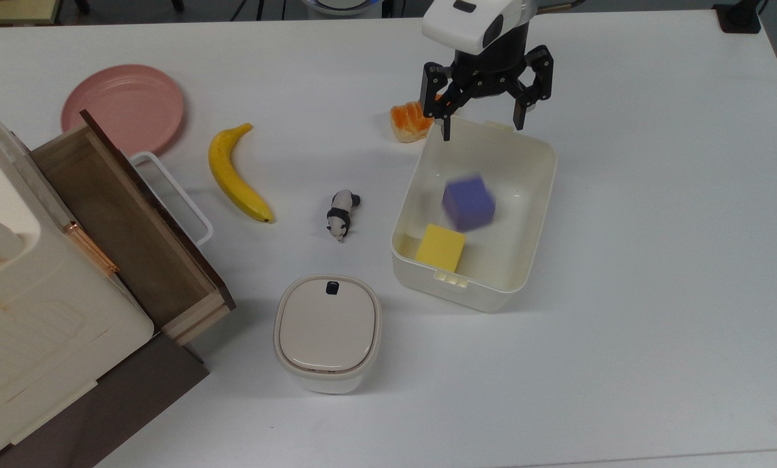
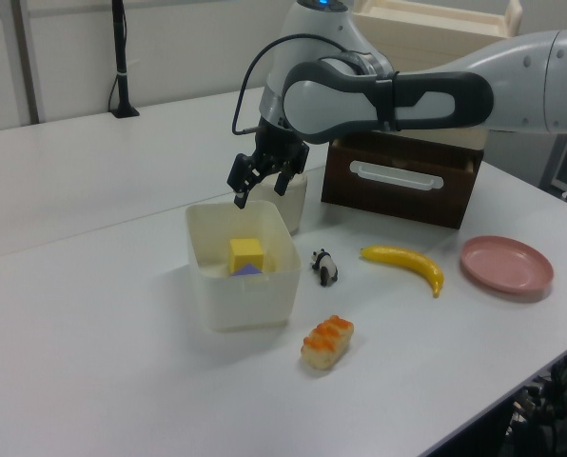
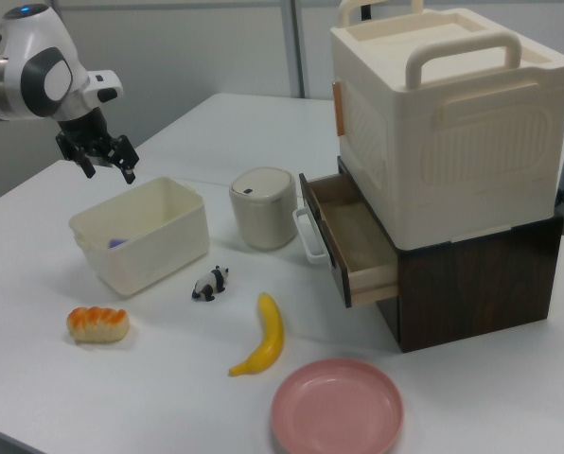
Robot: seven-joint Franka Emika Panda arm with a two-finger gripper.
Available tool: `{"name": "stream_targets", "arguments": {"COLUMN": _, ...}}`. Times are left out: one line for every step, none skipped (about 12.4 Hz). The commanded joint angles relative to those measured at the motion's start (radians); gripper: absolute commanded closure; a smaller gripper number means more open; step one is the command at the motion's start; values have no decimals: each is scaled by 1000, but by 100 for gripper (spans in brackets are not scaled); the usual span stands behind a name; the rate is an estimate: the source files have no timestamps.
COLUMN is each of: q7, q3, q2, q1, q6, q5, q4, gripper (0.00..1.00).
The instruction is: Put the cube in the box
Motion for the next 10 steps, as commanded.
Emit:
{"name": "stream_targets", "arguments": {"q7": 21, "q3": -3, "q2": -5, "q1": 6, "q6": 18, "q5": 11, "q4": -5, "gripper": 0}}
{"name": "stream_targets", "arguments": {"q7": 23, "q3": 0, "q2": -6, "q1": 6, "q6": 18, "q5": 11, "q4": -5, "gripper": 0}}
{"name": "stream_targets", "arguments": {"q7": 23, "q3": 4, "q2": -6, "q1": 5, "q6": 18, "q5": 11, "q4": -6, "gripper": 0}}
{"name": "stream_targets", "arguments": {"q7": 24, "q3": 6, "q2": -9, "q1": 5, "q6": 16, "q5": 11, "q4": -8, "gripper": 0}}
{"name": "stream_targets", "arguments": {"q7": 24, "q3": 6, "q2": -14, "q1": 2, "q6": 11, "q5": 11, "q4": -8, "gripper": 0}}
{"name": "stream_targets", "arguments": {"q7": 24, "q3": 6, "q2": -22, "q1": -4, "q6": 7, "q5": 12, "q4": -8, "gripper": 0}}
{"name": "stream_targets", "arguments": {"q7": 27, "q3": 4, "q2": -38, "q1": -9, "q6": 1, "q5": 12, "q4": -11, "gripper": 0}}
{"name": "stream_targets", "arguments": {"q7": 26, "q3": 0, "q2": -57, "q1": -27, "q6": -43, "q5": 12, "q4": -11, "gripper": 0}}
{"name": "stream_targets", "arguments": {"q7": 27, "q3": -2, "q2": -72, "q1": -37, "q6": -82, "q5": 12, "q4": -9, "gripper": 0}}
{"name": "stream_targets", "arguments": {"q7": 29, "q3": -6, "q2": -100, "q1": -47, "q6": -131, "q5": 12, "q4": -9, "gripper": 0}}
